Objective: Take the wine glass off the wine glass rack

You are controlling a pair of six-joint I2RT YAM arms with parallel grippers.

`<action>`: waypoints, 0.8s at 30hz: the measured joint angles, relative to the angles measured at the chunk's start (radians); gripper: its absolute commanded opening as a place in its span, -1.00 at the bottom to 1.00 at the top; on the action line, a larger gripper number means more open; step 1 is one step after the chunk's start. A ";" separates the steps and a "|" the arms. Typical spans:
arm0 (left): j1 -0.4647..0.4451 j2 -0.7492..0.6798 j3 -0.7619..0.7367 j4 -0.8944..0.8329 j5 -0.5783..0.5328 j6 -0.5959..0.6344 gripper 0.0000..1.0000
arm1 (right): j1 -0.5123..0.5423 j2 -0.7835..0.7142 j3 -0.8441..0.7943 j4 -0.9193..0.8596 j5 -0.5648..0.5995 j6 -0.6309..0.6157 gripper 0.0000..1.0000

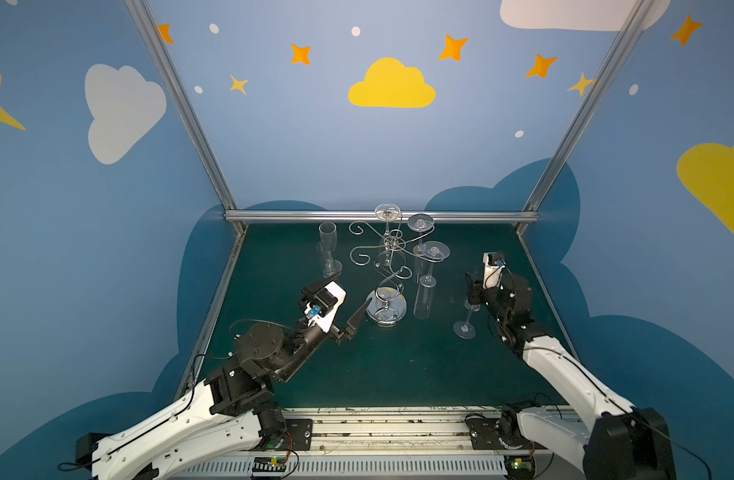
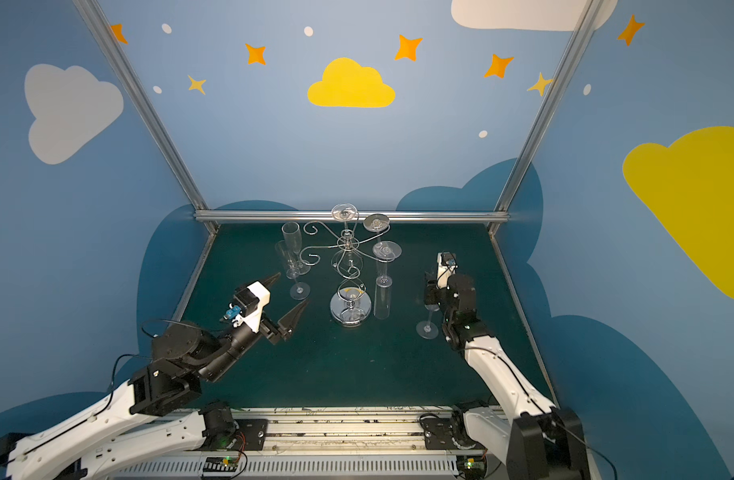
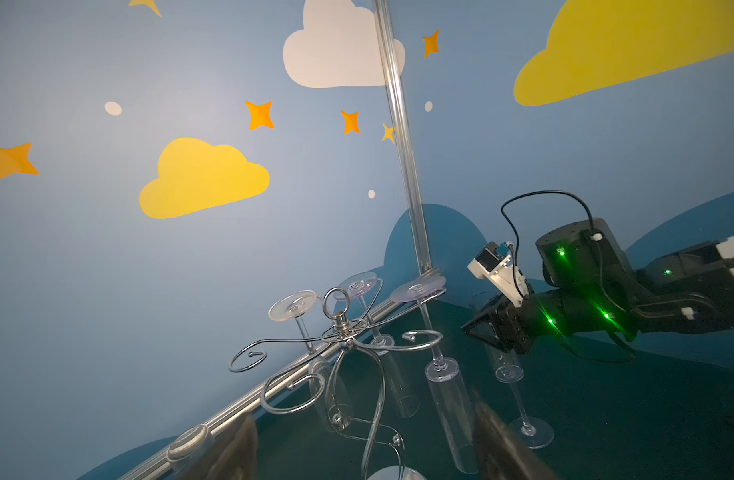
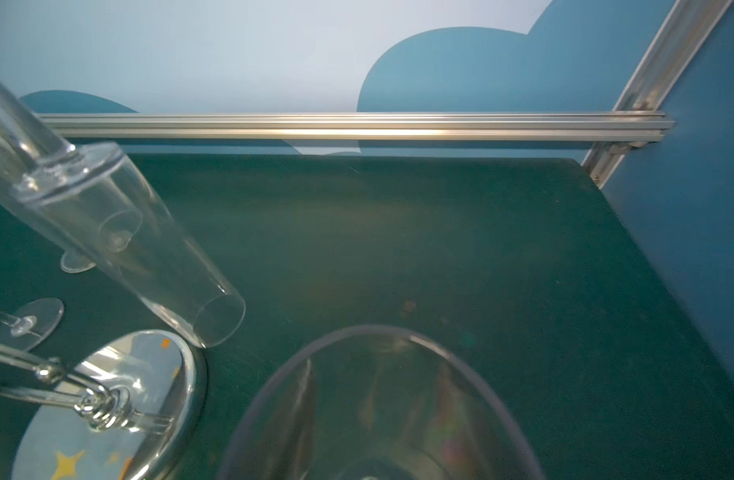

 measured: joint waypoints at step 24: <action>0.158 0.141 0.000 0.093 -0.034 0.063 0.61 | -0.079 0.686 0.439 0.483 -0.288 -0.010 -0.44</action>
